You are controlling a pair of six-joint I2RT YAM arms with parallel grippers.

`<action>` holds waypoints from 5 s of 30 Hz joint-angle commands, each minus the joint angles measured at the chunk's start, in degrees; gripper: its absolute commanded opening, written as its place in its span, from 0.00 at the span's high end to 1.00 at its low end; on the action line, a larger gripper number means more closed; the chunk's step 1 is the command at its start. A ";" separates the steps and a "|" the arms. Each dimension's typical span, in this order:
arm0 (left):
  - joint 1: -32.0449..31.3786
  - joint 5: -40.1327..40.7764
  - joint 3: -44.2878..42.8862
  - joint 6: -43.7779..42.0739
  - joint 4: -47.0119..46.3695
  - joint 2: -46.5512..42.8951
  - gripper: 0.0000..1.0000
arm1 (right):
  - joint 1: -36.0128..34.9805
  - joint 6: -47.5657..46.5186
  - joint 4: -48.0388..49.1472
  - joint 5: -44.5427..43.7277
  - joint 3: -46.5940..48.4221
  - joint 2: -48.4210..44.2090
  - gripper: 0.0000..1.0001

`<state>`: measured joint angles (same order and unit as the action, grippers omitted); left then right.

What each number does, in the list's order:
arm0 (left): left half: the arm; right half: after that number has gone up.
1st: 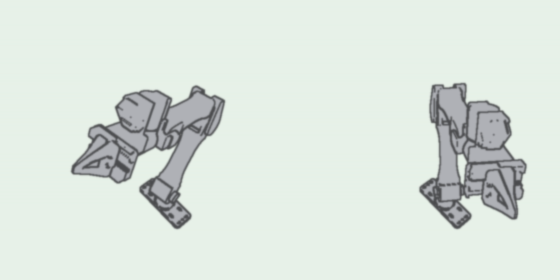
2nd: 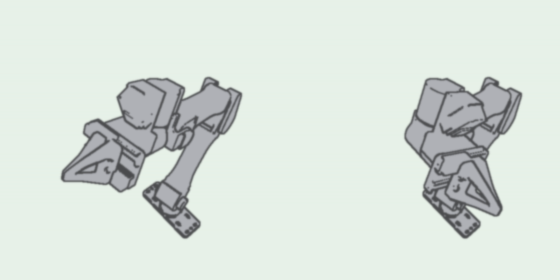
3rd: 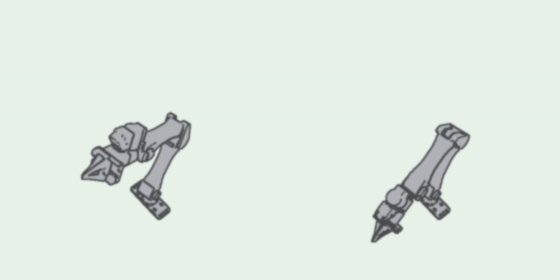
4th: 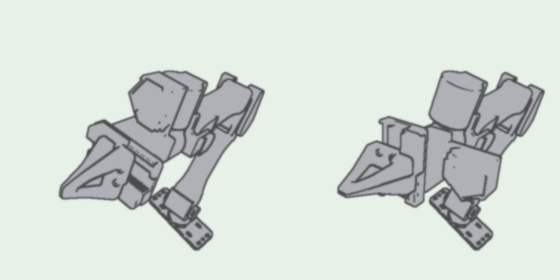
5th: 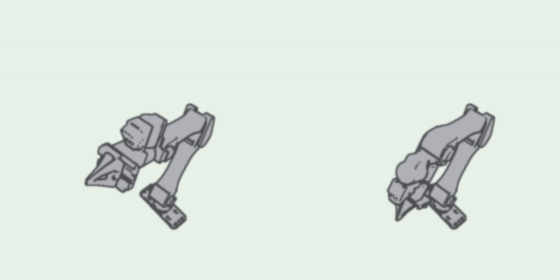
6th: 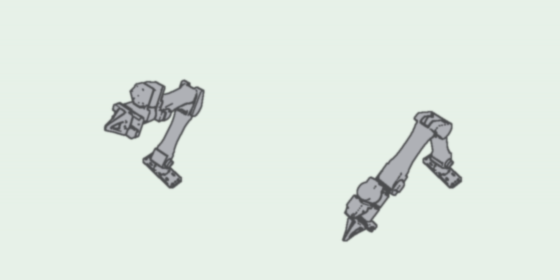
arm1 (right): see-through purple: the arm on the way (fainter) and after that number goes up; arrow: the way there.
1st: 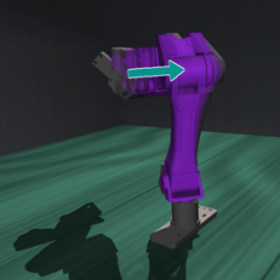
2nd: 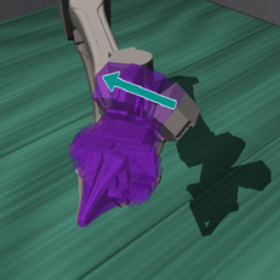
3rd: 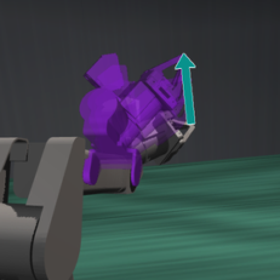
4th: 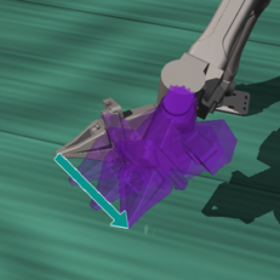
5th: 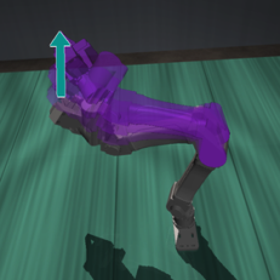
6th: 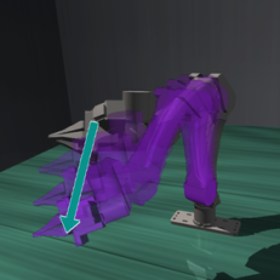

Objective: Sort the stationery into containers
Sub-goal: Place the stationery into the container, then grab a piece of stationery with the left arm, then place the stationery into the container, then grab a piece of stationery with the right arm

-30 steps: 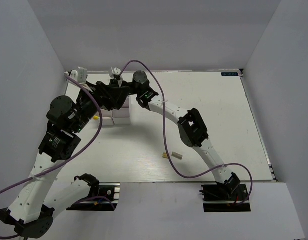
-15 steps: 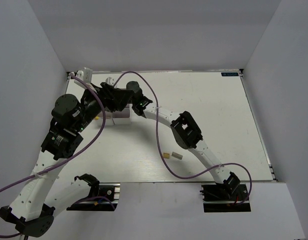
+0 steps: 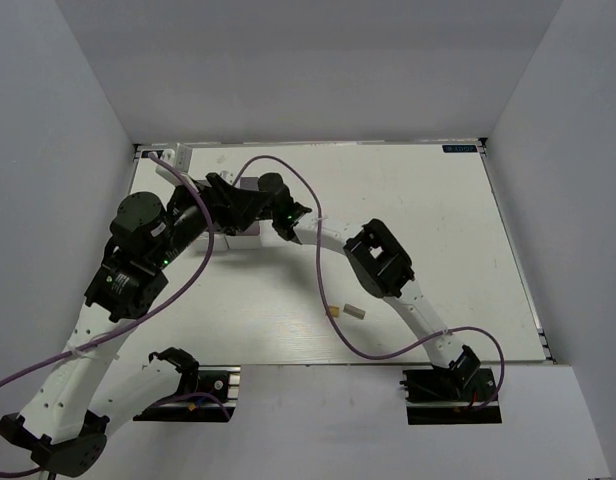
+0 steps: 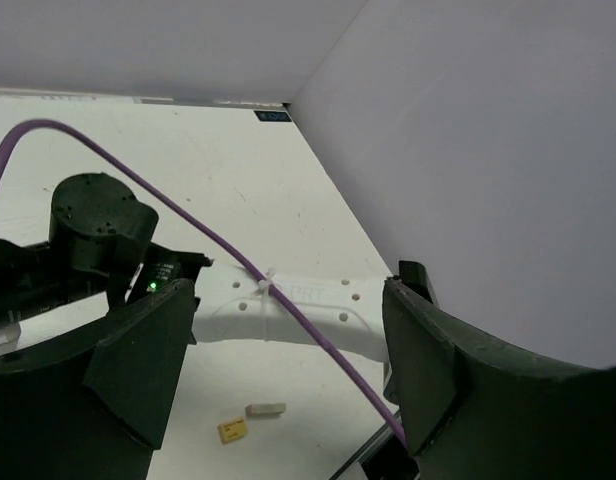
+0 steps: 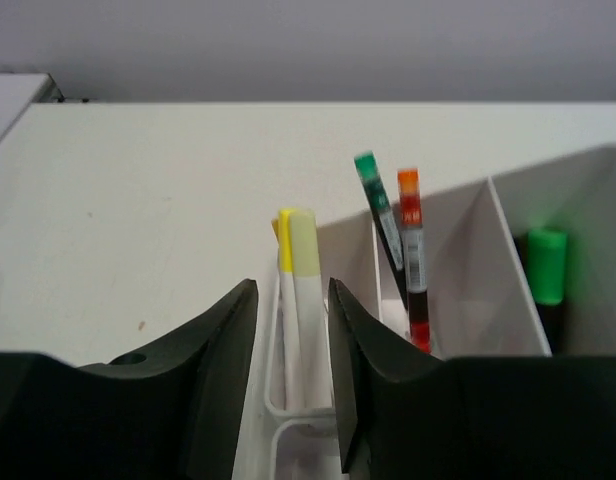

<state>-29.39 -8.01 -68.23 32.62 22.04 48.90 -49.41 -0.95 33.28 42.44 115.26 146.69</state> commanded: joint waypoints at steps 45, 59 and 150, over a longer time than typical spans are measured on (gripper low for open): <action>-22.90 -2.56 -5.87 -7.92 19.27 51.81 0.23 | 42.46 -18.91 -76.78 -4.38 -44.33 -60.91 0.77; -30.55 11.25 -10.34 -10.04 18.56 60.41 0.23 | 48.44 -18.65 -77.31 -1.83 -46.18 -62.32 0.76; 4.60 14.60 4.58 -0.73 19.08 19.84 0.49 | 19.01 -30.08 -68.62 -15.01 -63.76 -63.46 0.30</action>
<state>-24.62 11.33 -67.29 31.18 41.10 73.97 -27.42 -31.88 -39.00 31.46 52.23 82.28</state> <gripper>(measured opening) 0.437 0.706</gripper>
